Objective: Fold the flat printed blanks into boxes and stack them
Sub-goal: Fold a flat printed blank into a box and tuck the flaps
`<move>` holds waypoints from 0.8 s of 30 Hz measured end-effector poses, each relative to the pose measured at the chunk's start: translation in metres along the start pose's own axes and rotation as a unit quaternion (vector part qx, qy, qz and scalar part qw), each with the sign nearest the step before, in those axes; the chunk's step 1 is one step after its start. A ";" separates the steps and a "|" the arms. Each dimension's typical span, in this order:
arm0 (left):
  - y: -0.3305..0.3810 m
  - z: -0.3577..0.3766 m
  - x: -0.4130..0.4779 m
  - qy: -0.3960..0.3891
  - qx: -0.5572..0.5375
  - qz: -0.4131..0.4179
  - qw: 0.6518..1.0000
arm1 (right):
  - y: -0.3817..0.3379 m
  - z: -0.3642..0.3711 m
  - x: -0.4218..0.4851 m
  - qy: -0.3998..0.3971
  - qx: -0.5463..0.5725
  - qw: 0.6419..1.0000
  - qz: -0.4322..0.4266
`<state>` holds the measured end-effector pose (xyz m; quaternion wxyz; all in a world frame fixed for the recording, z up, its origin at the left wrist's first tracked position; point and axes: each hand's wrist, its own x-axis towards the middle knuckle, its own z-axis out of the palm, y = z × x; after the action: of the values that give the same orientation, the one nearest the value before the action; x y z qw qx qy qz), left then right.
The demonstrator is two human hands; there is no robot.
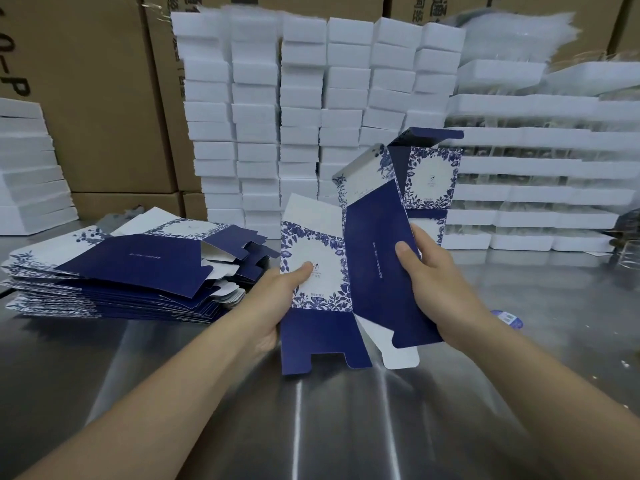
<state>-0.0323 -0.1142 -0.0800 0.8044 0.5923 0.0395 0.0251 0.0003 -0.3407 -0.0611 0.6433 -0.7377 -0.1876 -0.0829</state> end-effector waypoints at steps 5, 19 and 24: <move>0.006 -0.015 -0.003 -0.036 -0.077 -0.063 0.994 | 0.001 -0.013 0.004 0.006 0.112 0.990 0.088; 0.016 -0.015 -0.004 -0.029 -0.099 -0.068 0.992 | 0.008 -0.011 0.005 0.077 0.138 0.975 0.159; 0.016 -0.013 -0.008 -0.032 -0.125 -0.023 0.991 | 0.006 0.003 -0.001 0.005 -0.047 0.992 0.117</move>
<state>-0.0415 -0.0974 -0.0684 0.8733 0.4865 0.0240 -0.0081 0.0014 -0.3389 -0.0670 0.6137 -0.7838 -0.0924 -0.0194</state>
